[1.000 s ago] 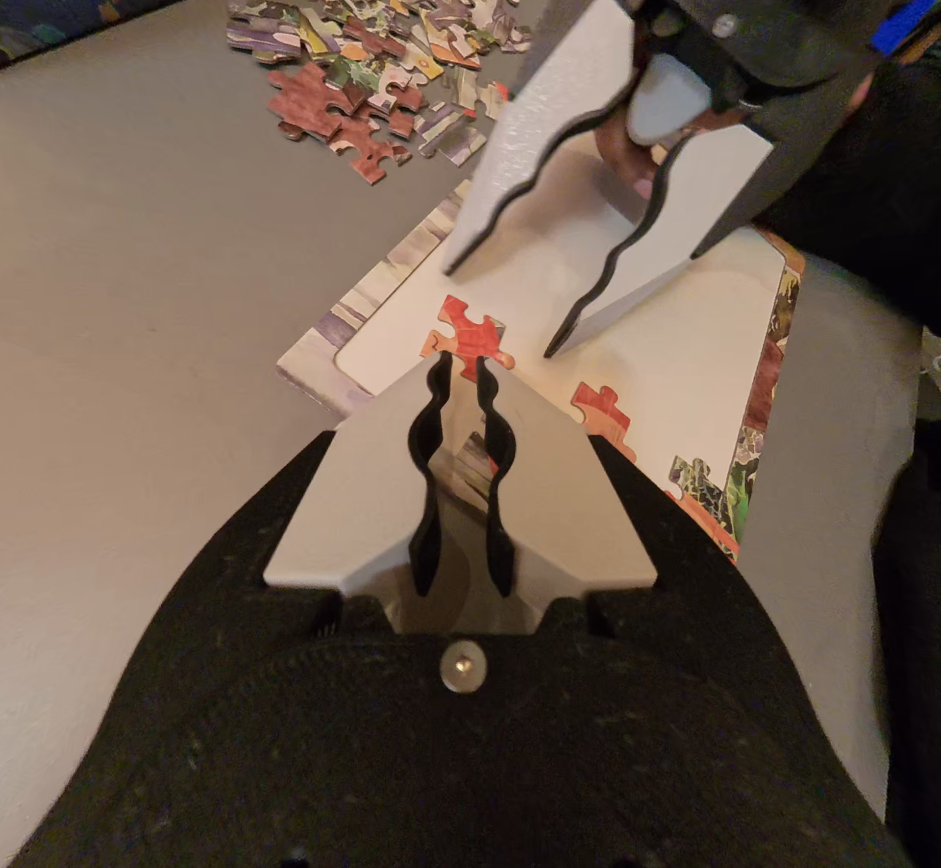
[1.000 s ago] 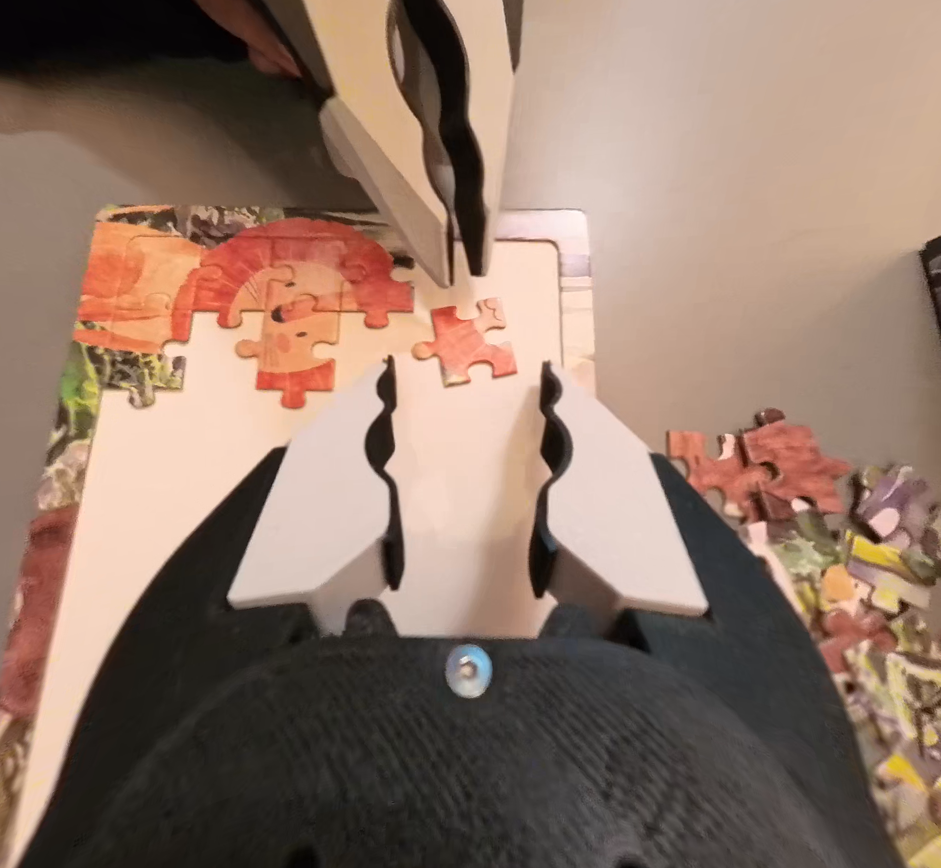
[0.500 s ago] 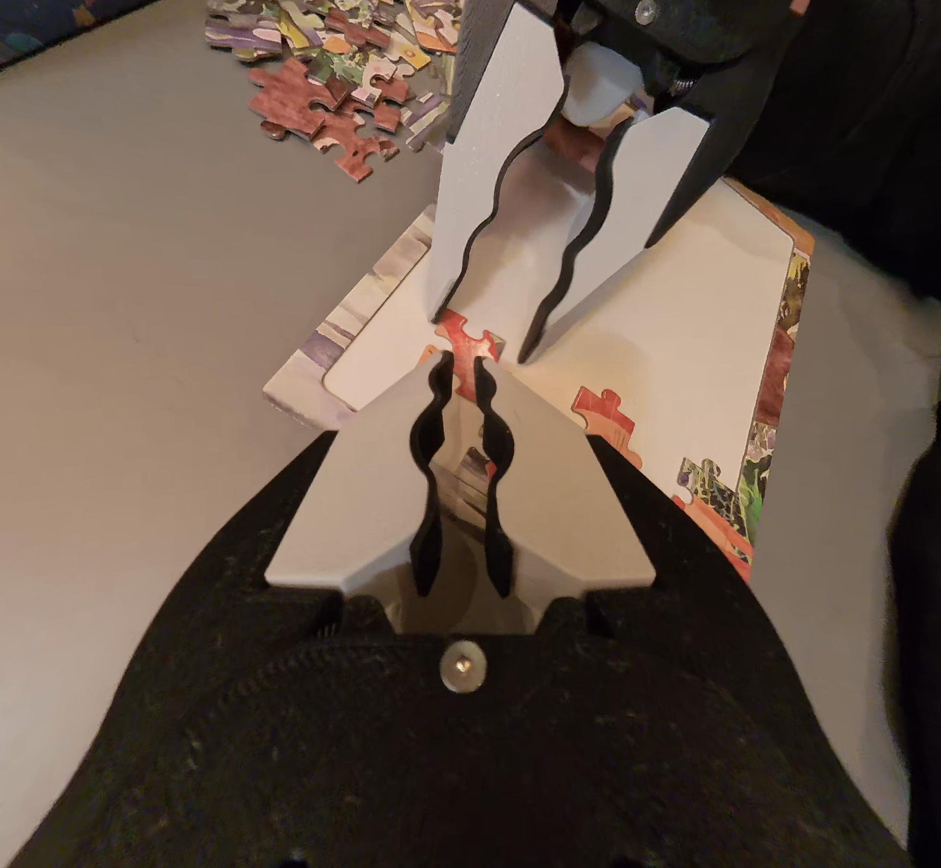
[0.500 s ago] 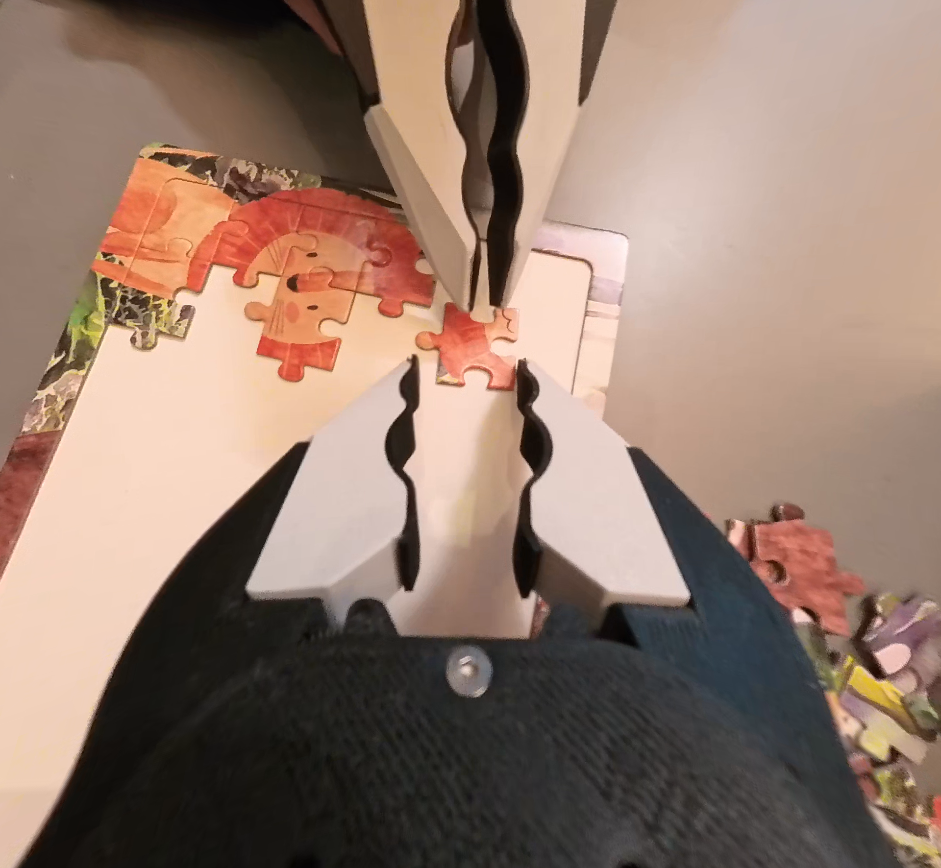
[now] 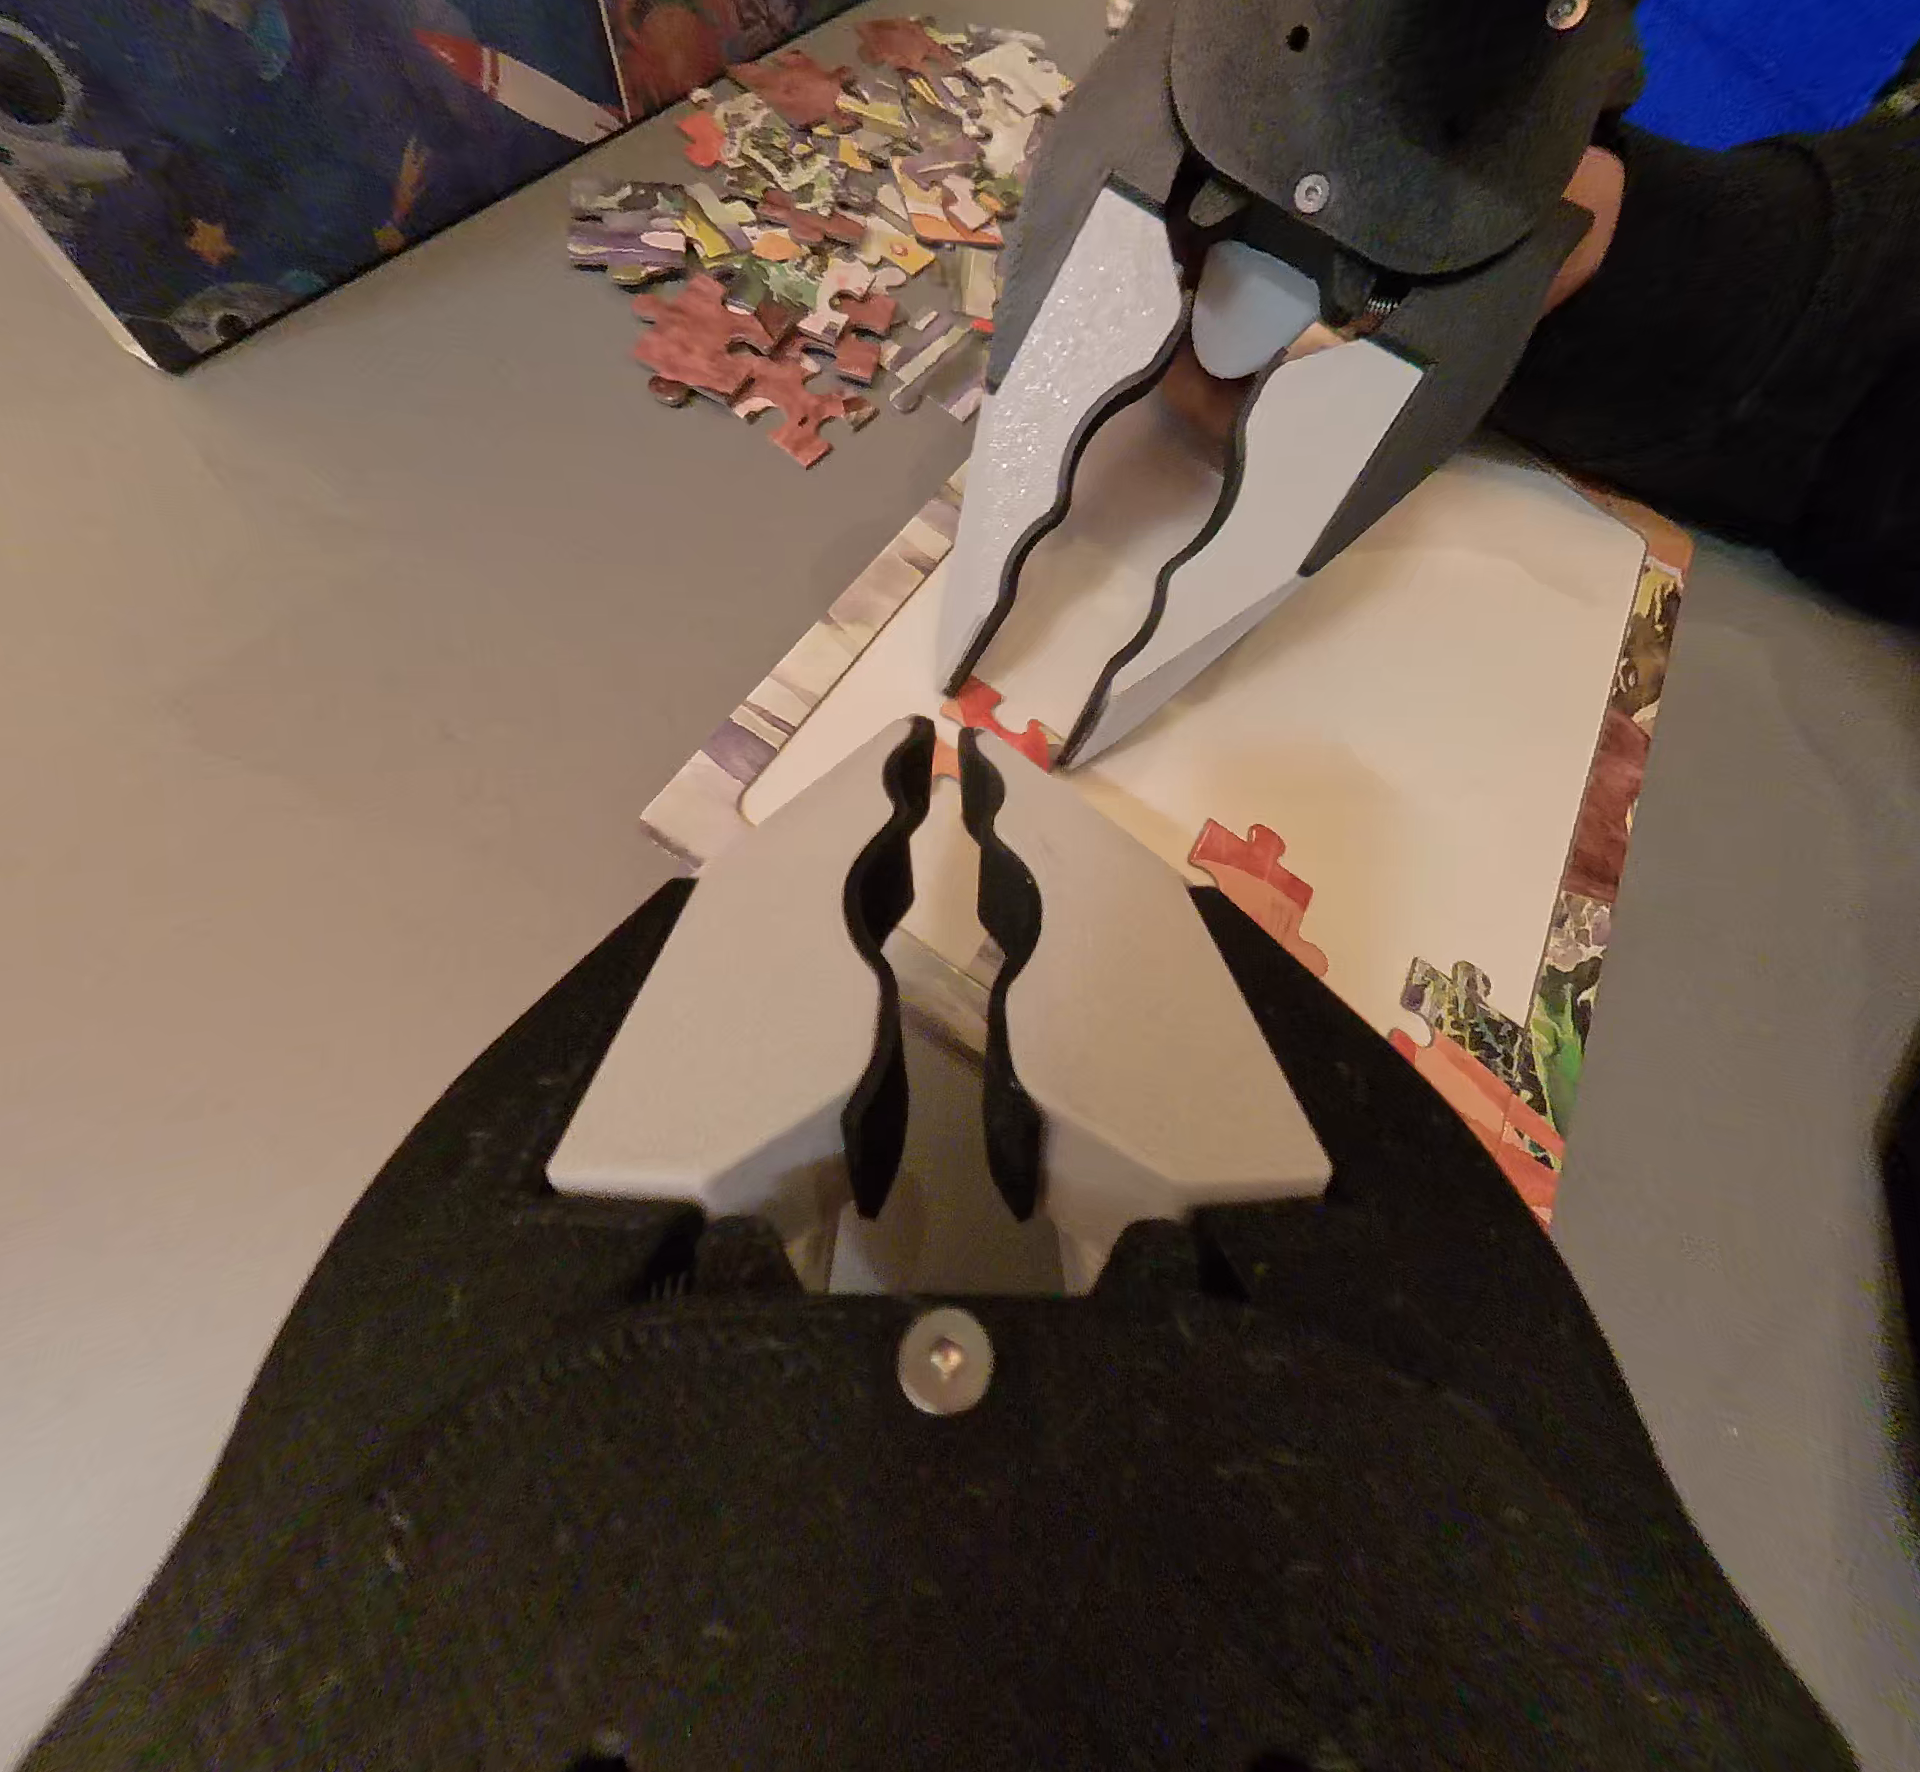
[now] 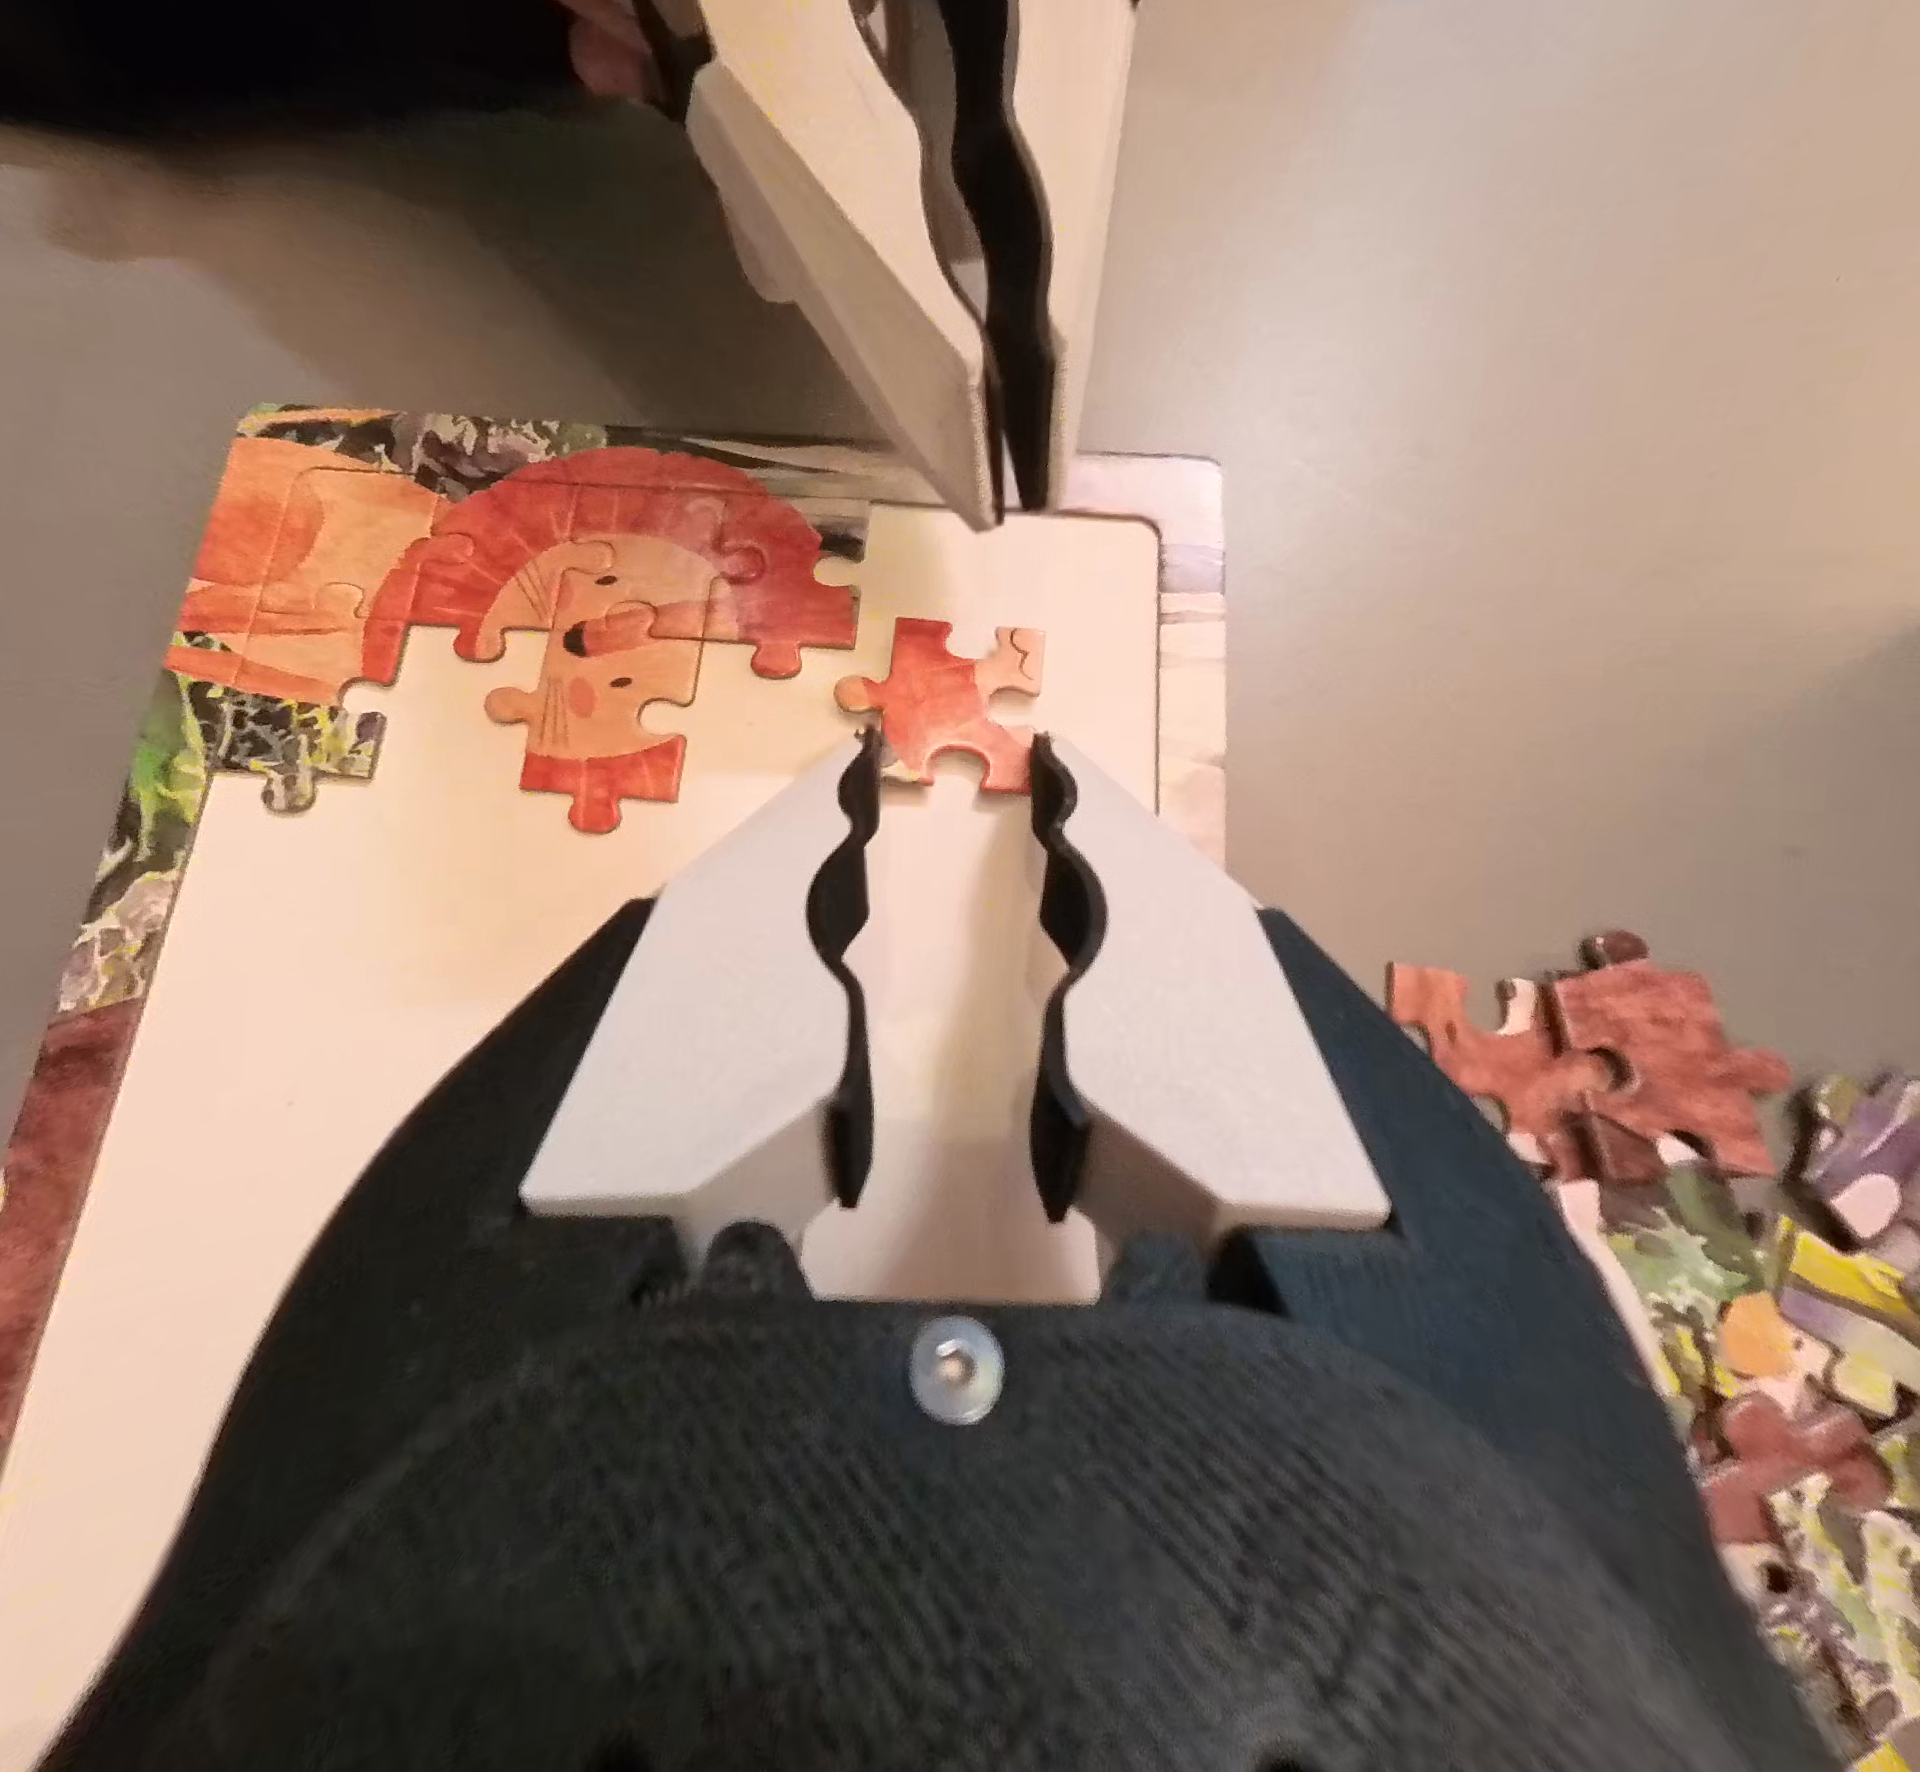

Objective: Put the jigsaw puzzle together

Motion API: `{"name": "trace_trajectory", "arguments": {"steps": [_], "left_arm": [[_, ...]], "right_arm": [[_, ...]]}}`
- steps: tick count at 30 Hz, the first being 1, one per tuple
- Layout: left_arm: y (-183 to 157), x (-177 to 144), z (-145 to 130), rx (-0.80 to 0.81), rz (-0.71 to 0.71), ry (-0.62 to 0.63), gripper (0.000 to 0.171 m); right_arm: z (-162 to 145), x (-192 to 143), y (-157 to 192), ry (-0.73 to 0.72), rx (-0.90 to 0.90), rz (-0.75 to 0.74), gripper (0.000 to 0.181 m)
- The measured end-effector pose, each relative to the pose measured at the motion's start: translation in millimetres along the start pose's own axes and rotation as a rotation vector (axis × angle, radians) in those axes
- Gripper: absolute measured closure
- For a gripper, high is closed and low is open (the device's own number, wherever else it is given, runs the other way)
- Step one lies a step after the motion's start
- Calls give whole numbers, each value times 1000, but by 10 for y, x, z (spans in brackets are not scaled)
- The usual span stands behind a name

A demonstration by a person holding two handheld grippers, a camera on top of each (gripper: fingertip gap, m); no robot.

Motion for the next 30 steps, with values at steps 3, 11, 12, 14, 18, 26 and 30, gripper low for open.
{"name": "trace_trajectory", "arguments": {"steps": [3,11,12,14,18,26,30], "left_arm": [[32,-30,-1,-23,-16,-24,169],[59,-19,-17,-40,-23,-18,168],[55,-8,-18,-37,-22,-10,168],[45,10,-20,-32,-22,0,168],[32,33,-20,-27,-26,8,169],[27,61,-24,-26,-38,16,169],[15,72,-22,-22,-44,20,169]], "right_arm": [[4,-66,11,-47,28,33,154],[-26,-81,375,-37,100,-2,154],[-37,-76,419,-31,100,-21,154],[-56,-70,475,-12,91,-47,154],[-40,-58,474,7,72,-49,154],[-20,-13,467,24,34,-51,154],[-14,-15,463,27,13,-65,154]]}}
Point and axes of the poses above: each gripper's, where its closed fingertips meet, x out along the fingers, z out of its top, y = z × x across the jaws, the point moved 10 cm from there along -x, back along the fingers, and after that the axes turned 14 degrees about y, right-handed, at the moved point
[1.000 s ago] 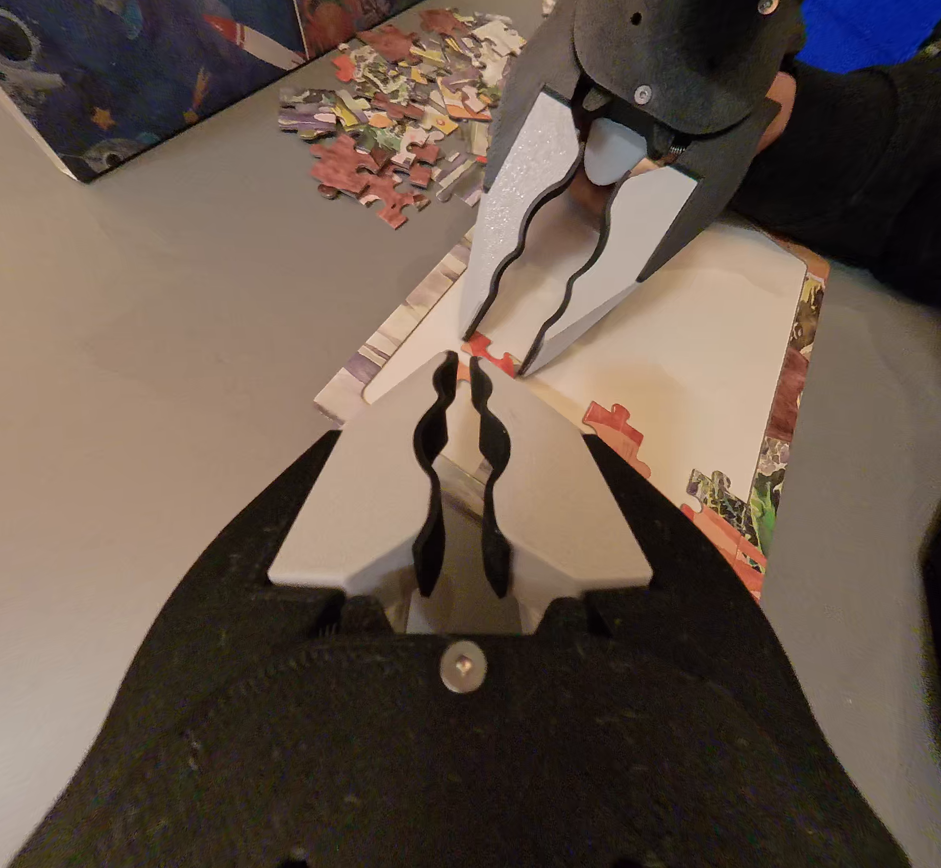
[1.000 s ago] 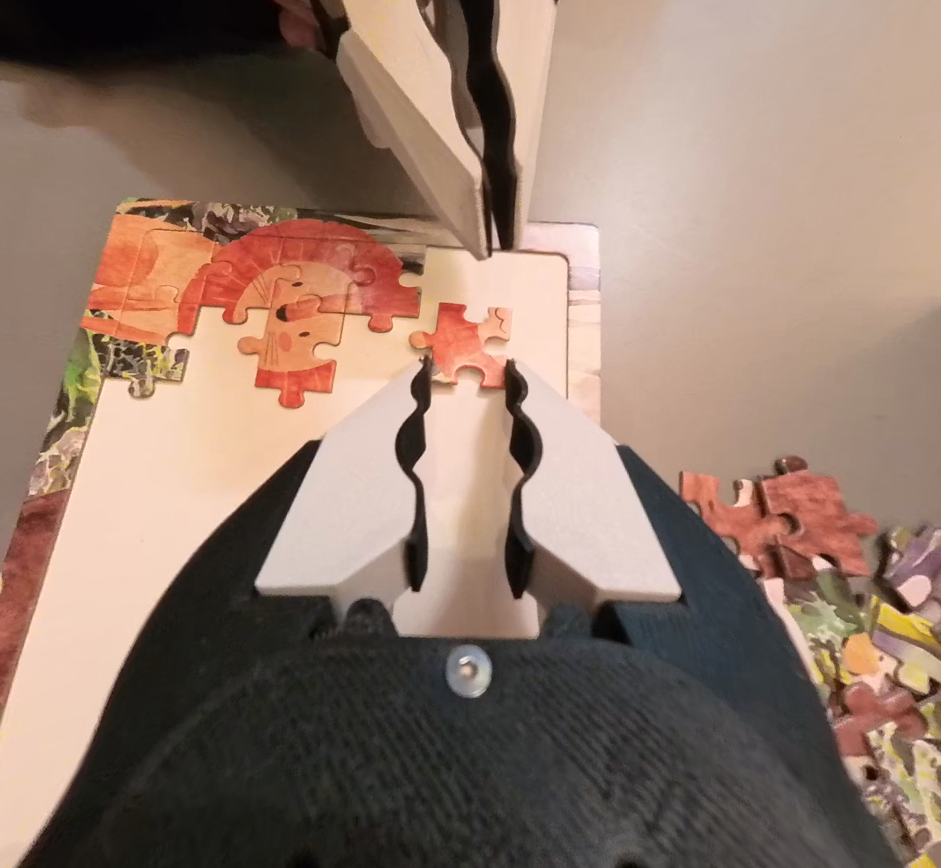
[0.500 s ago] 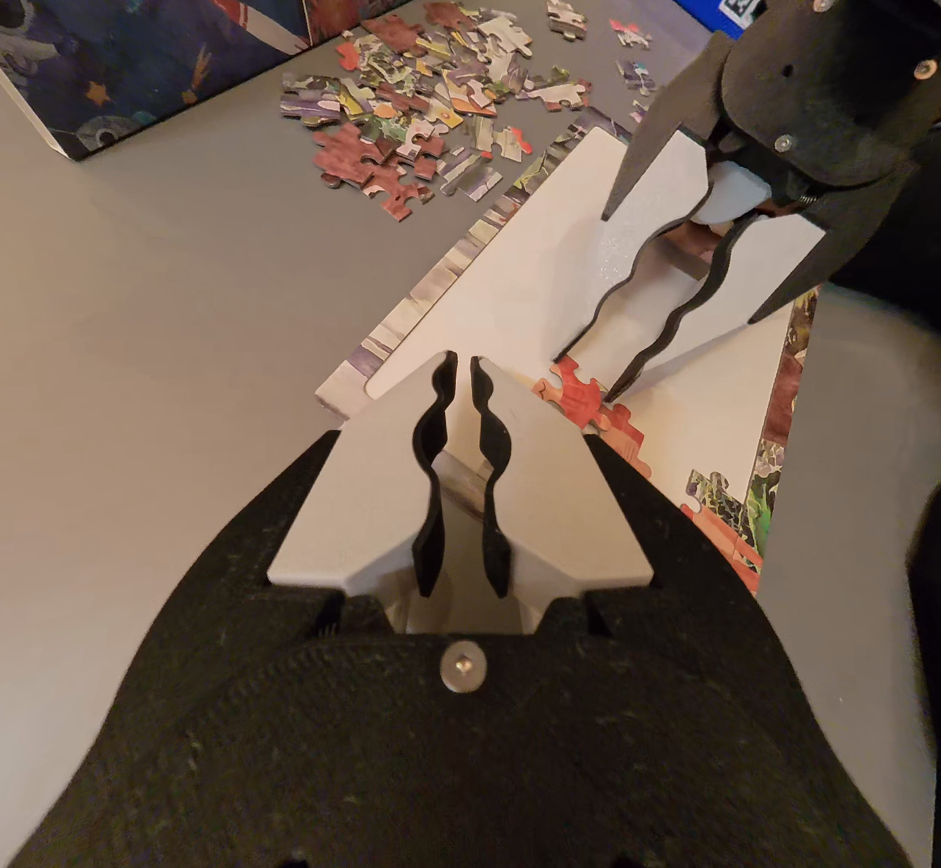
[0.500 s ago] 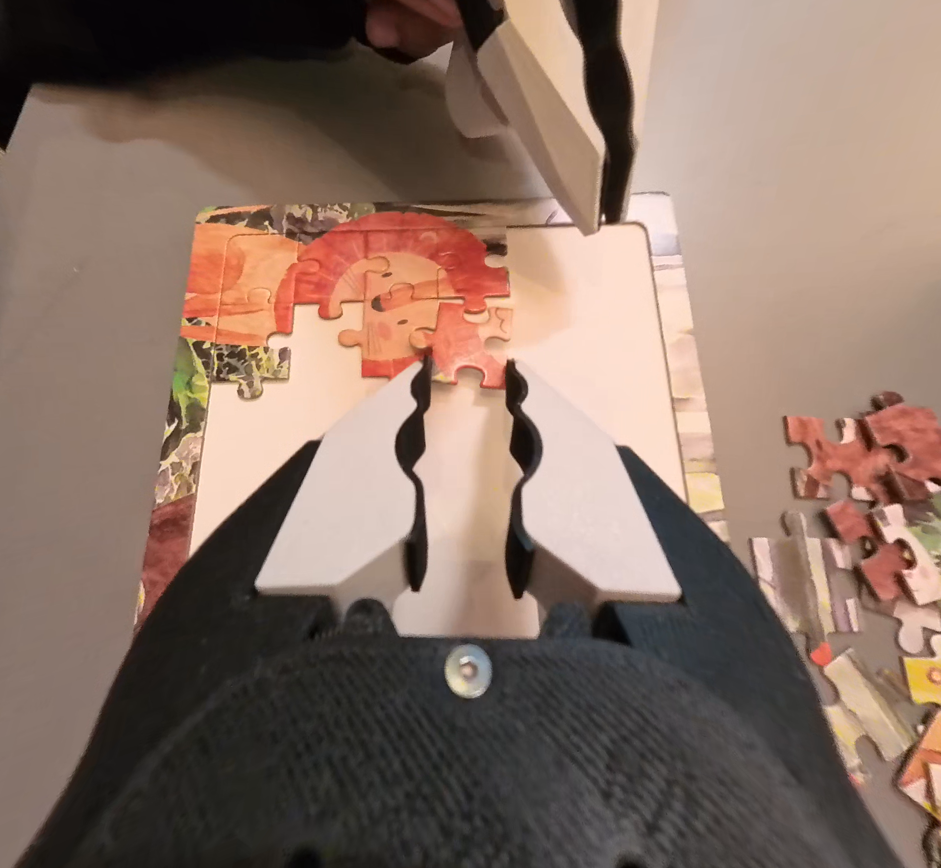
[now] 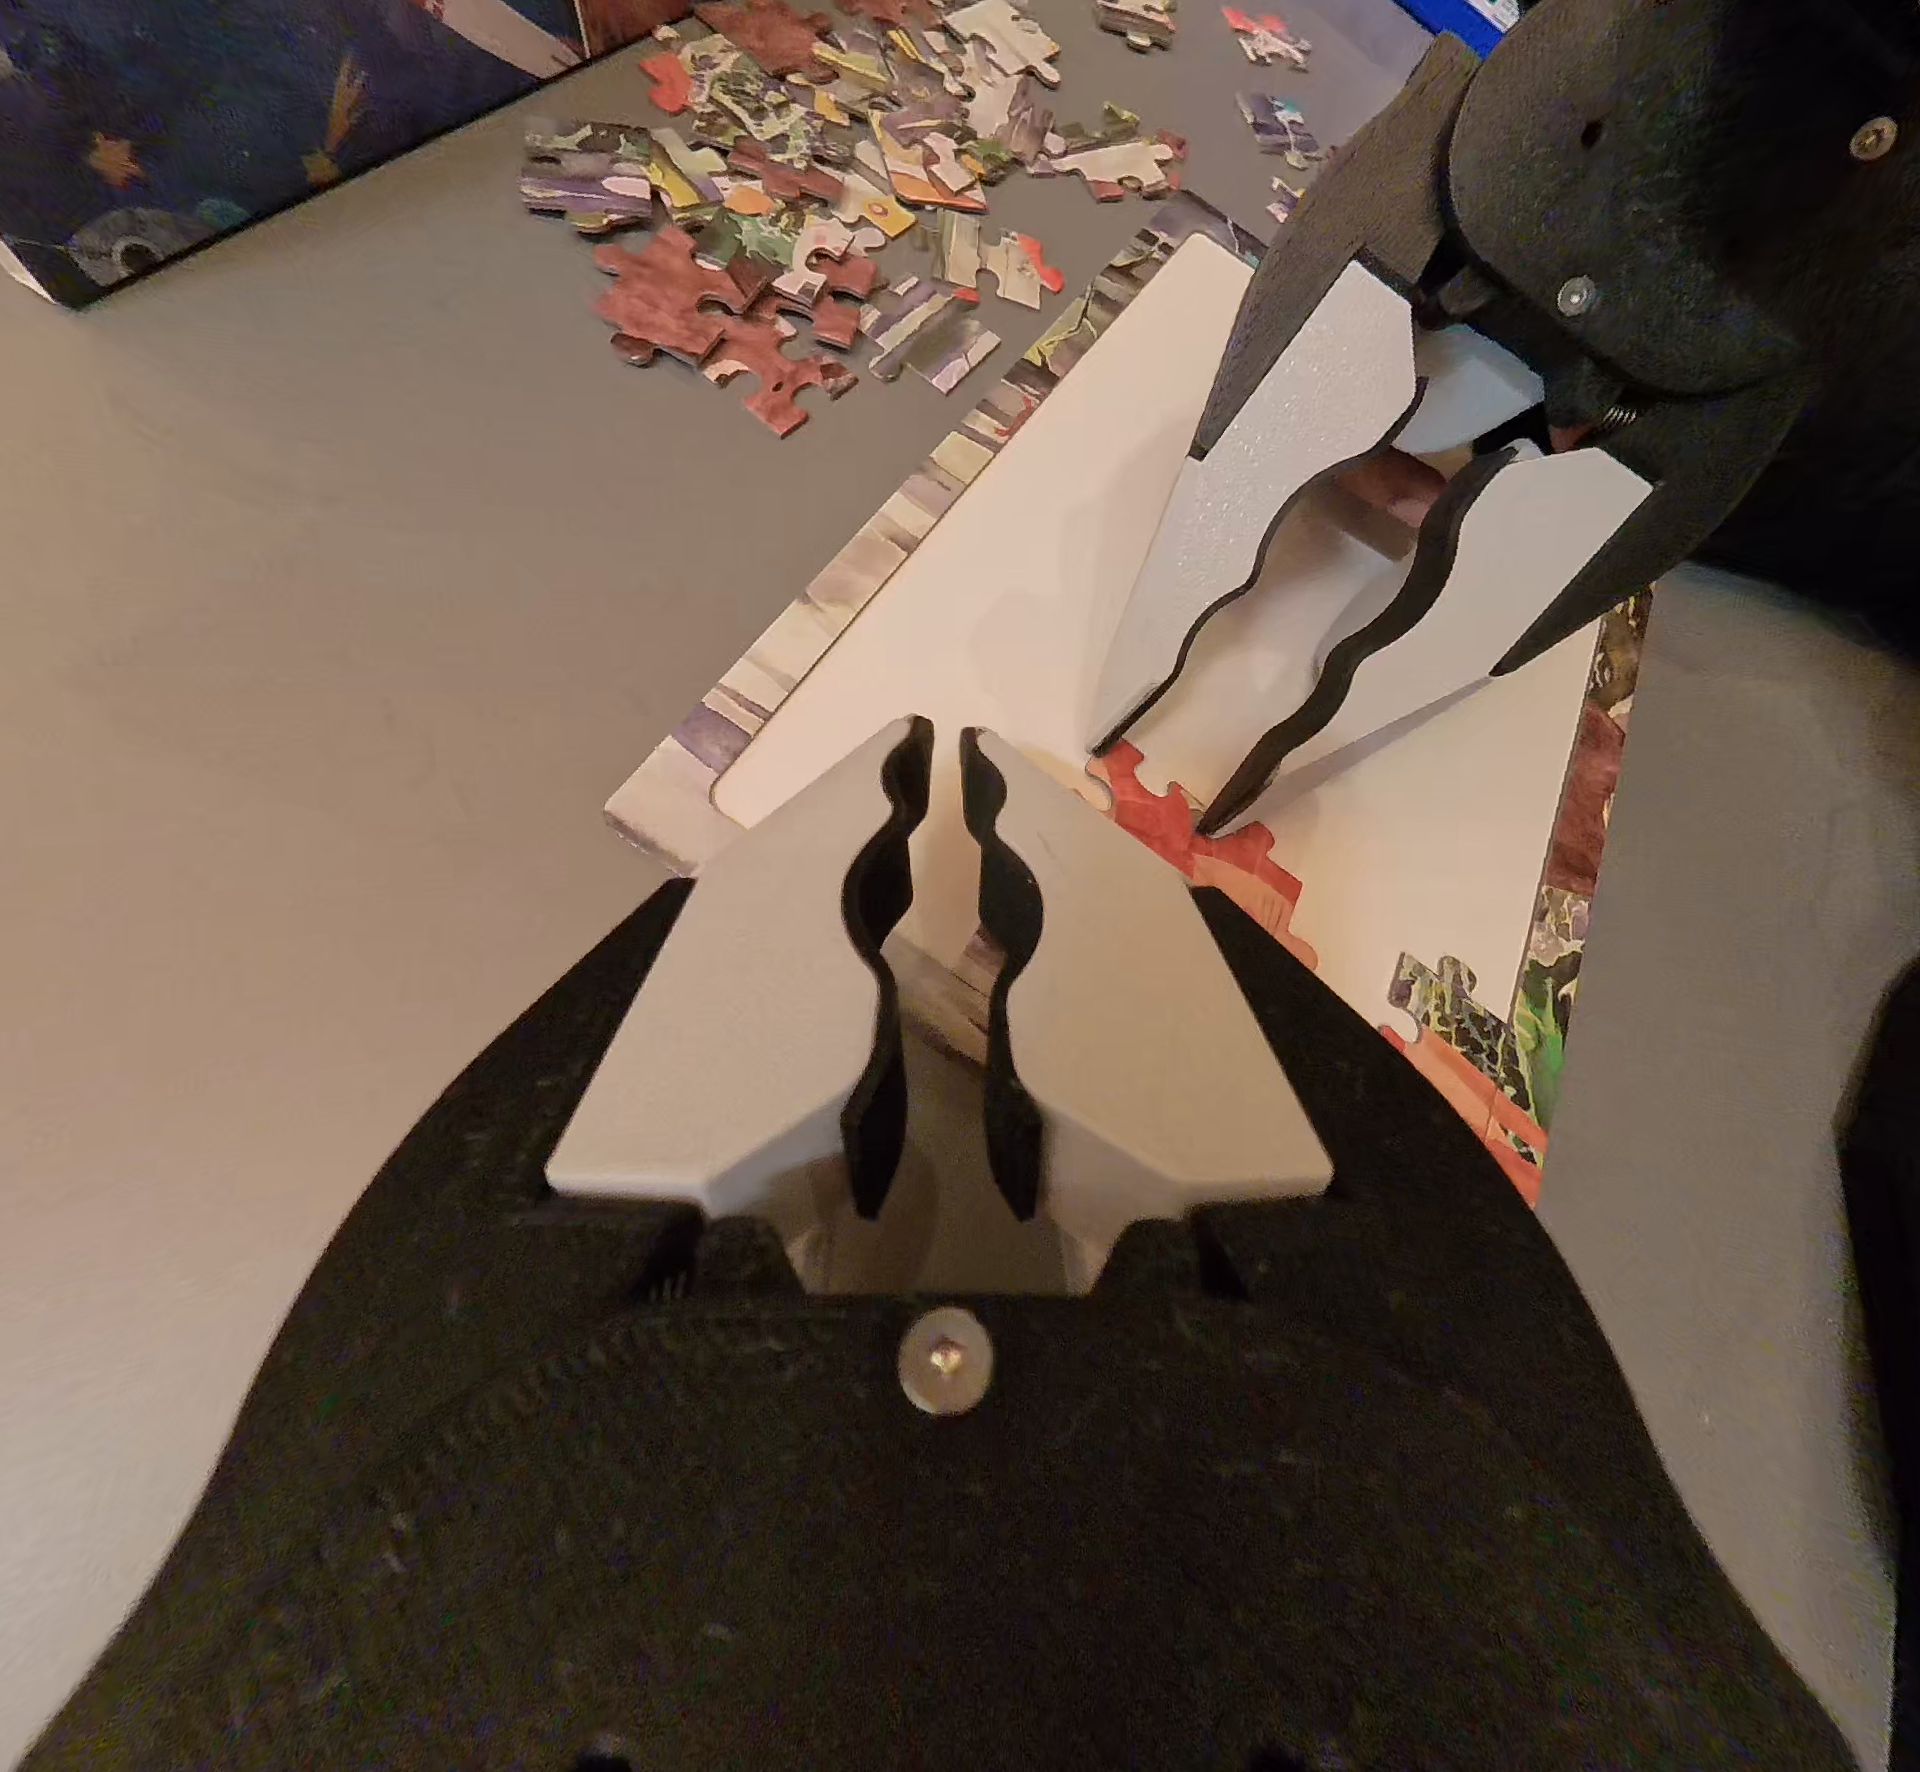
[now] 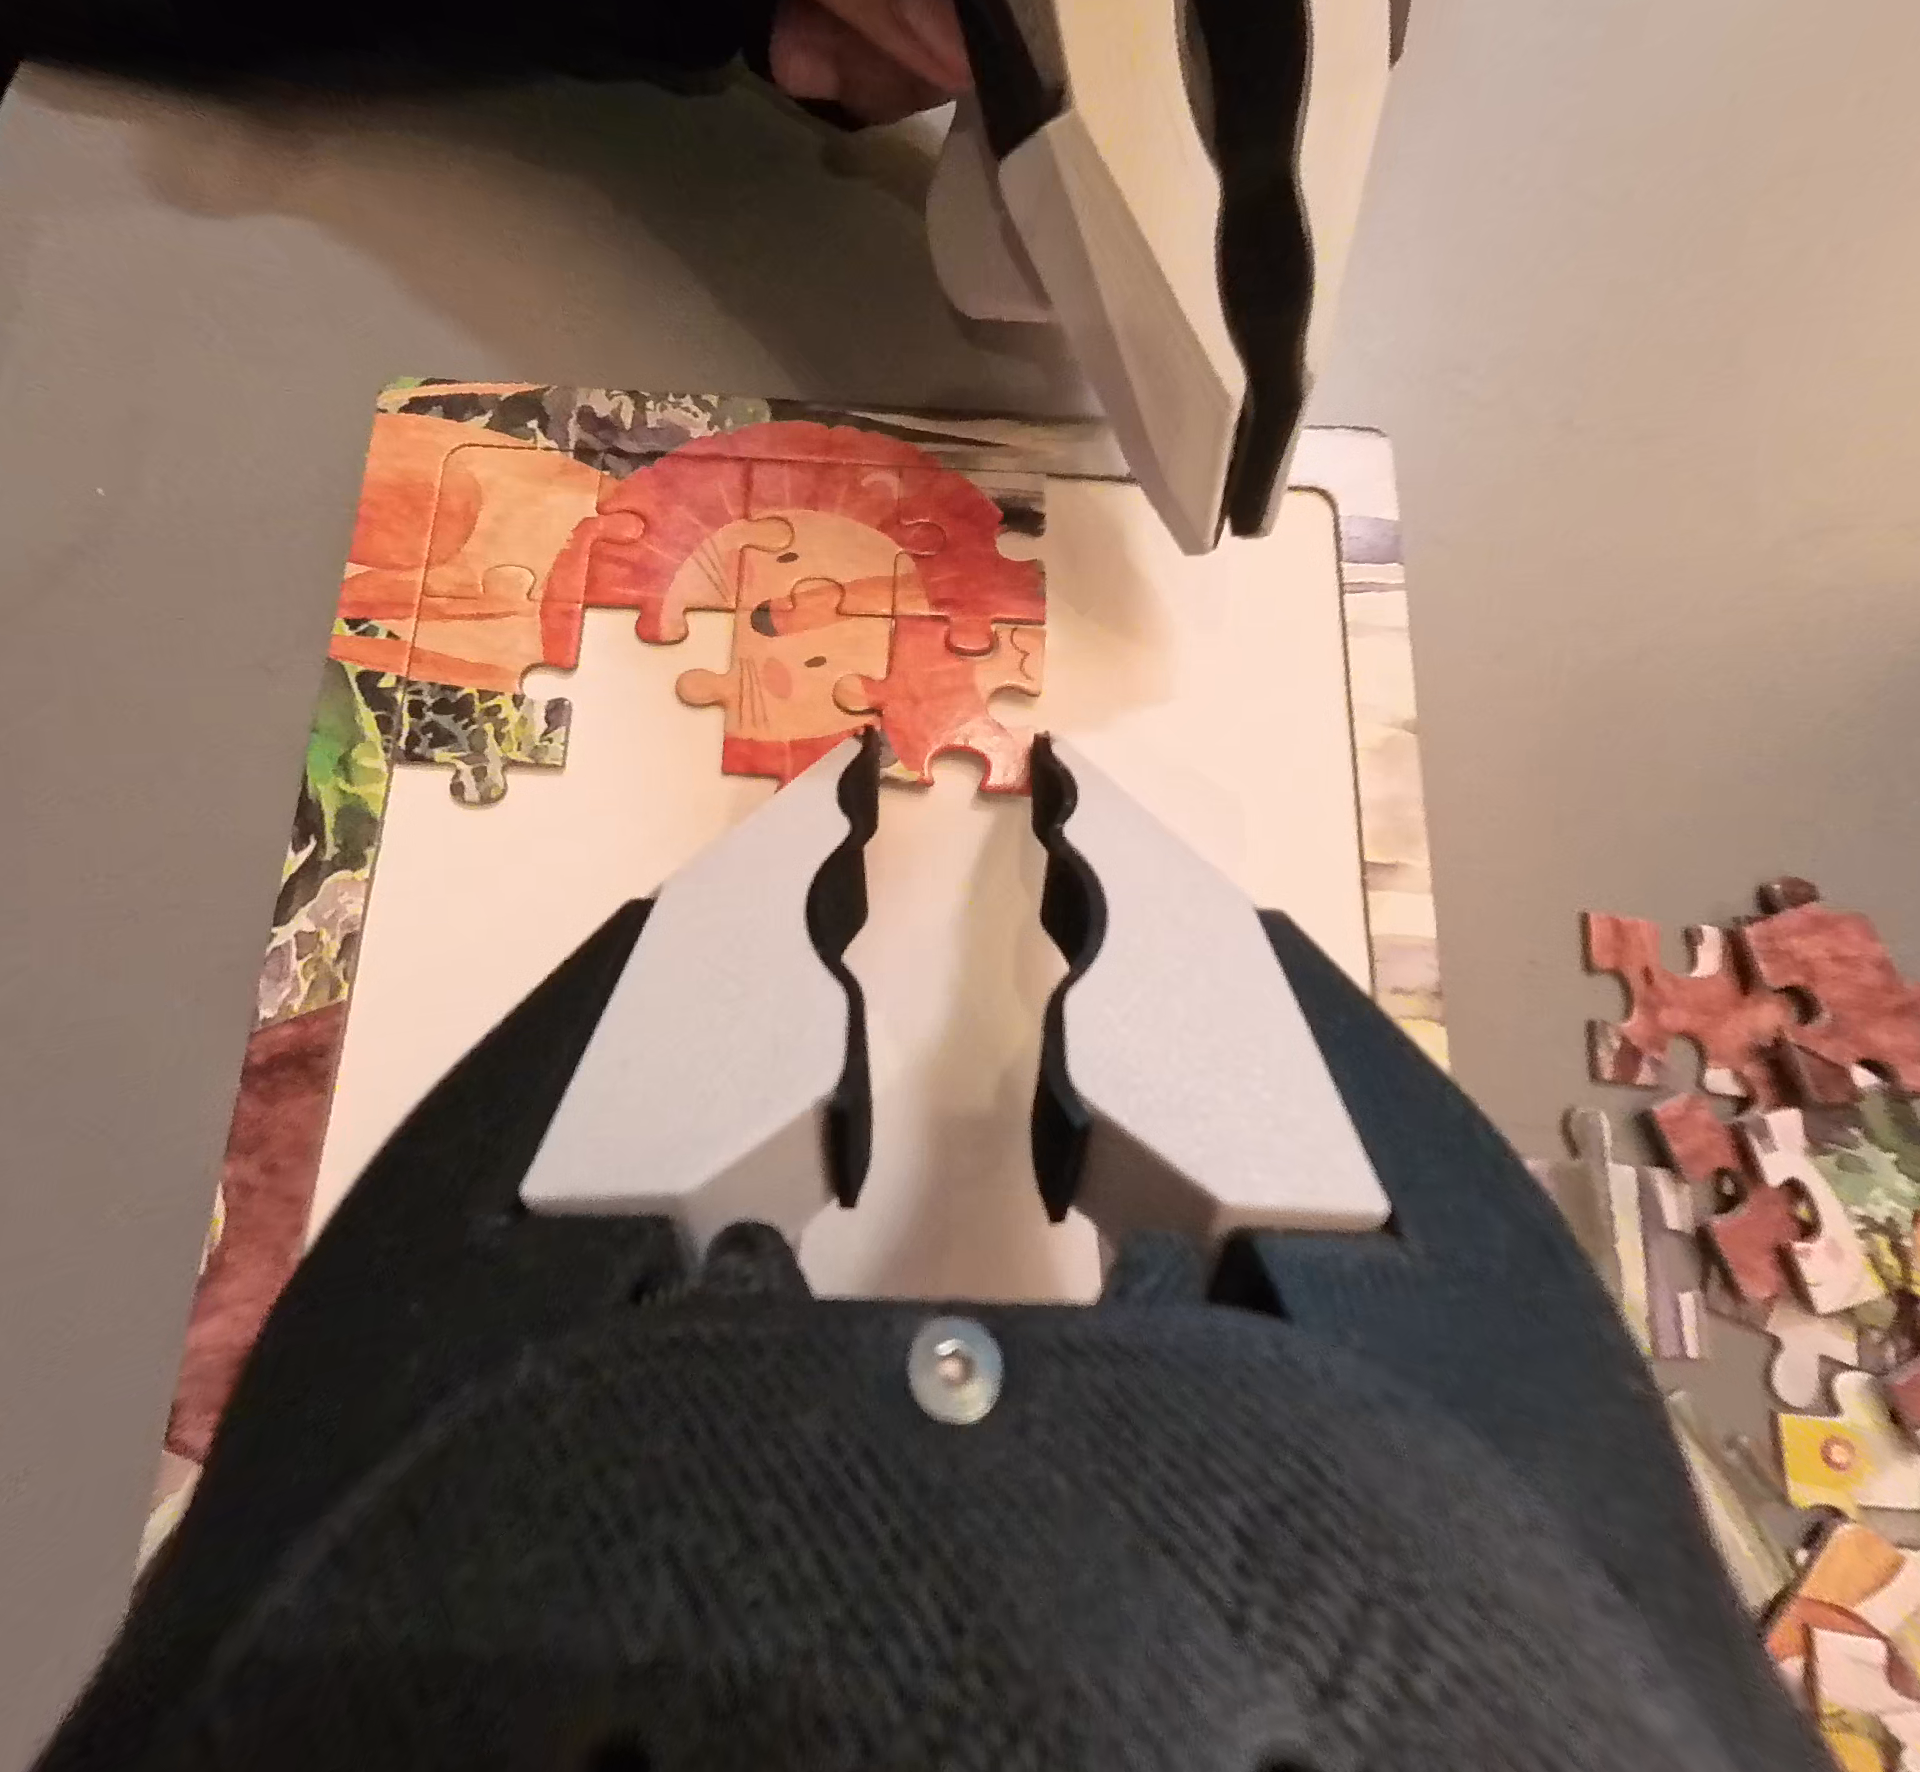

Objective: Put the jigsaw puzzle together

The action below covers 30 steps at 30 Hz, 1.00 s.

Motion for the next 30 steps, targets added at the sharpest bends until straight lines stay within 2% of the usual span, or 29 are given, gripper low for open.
{"name": "trace_trajectory", "arguments": {"steps": [18,23,30], "left_arm": [[-32,-3,11,18,8,7,168],[-27,-9,9,14,8,7,168],[-42,-27,-1,33,15,46,171]], "right_arm": [[9,5,-16,-4,-33,2,153],[19,-31,-20,-37,-17,17,144],[32,-18,-32,-45,37,43,153]]}}
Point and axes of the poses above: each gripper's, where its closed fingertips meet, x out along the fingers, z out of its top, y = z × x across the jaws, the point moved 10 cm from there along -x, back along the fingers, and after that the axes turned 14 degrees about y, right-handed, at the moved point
